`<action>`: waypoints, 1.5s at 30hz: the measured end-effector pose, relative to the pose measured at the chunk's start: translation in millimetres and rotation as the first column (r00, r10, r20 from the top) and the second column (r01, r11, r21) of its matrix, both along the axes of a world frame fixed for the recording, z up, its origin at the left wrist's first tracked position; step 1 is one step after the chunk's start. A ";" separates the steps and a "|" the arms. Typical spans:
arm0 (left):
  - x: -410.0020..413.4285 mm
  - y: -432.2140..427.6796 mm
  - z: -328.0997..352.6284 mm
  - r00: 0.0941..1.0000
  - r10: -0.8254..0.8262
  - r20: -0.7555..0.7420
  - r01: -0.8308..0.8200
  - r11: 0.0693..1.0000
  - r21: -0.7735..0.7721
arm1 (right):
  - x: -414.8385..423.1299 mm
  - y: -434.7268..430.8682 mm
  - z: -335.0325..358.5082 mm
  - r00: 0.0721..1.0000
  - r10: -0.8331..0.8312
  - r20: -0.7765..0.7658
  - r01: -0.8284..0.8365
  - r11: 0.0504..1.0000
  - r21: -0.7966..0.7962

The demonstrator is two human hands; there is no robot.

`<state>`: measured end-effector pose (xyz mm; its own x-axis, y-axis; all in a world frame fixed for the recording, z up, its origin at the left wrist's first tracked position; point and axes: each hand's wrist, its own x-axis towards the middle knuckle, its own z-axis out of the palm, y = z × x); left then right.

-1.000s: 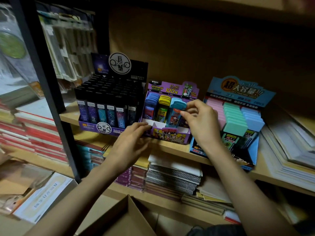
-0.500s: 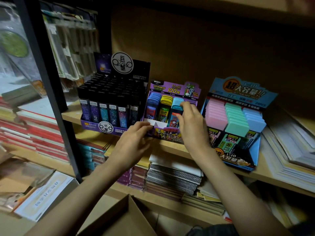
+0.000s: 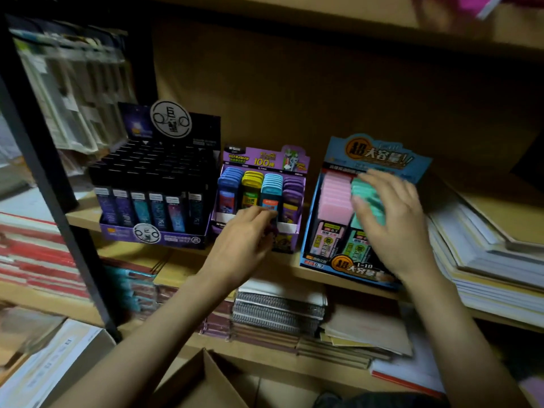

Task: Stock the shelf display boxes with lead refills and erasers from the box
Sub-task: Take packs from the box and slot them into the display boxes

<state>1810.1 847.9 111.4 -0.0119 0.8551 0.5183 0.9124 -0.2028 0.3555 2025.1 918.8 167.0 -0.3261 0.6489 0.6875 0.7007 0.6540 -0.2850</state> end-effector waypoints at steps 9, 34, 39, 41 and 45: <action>-5.0 -16.5 -1.3 0.999 -0.013 -0.044 0.015 0.999 0.038 | 5.1 5.7 -9.6 0.935 0.006 0.356 0.025 0.996 -0.082; -178.5 -54.7 -47.0 0.784 0.317 0.533 -0.306 0.945 -0.113 | -165.4 -60.7 -77.8 0.853 0.351 0.385 -0.389 0.921 0.022; -179.7 -52.8 -49.7 0.779 0.289 0.557 -0.285 0.954 -0.097 | -148.8 -40.8 -66.7 0.960 0.062 0.274 -0.073 0.997 0.030; -179.6 -51.9 -49.5 0.781 0.287 0.555 -0.288 0.954 -0.088 | -148.8 -37.1 -71.2 0.943 0.073 0.325 -0.070 0.997 -0.021; -178.0 -48.7 -50.0 0.780 0.281 0.559 -0.281 0.956 -0.090 | -152.7 -35.4 -77.0 0.973 0.116 0.198 -0.109 0.993 -0.050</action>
<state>1632.2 799.2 61.4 -0.5390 0.7688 0.3442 0.5700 0.0321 0.8210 1872.4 883.4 90.0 -0.5271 0.6248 0.5760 0.6688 0.7232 -0.1724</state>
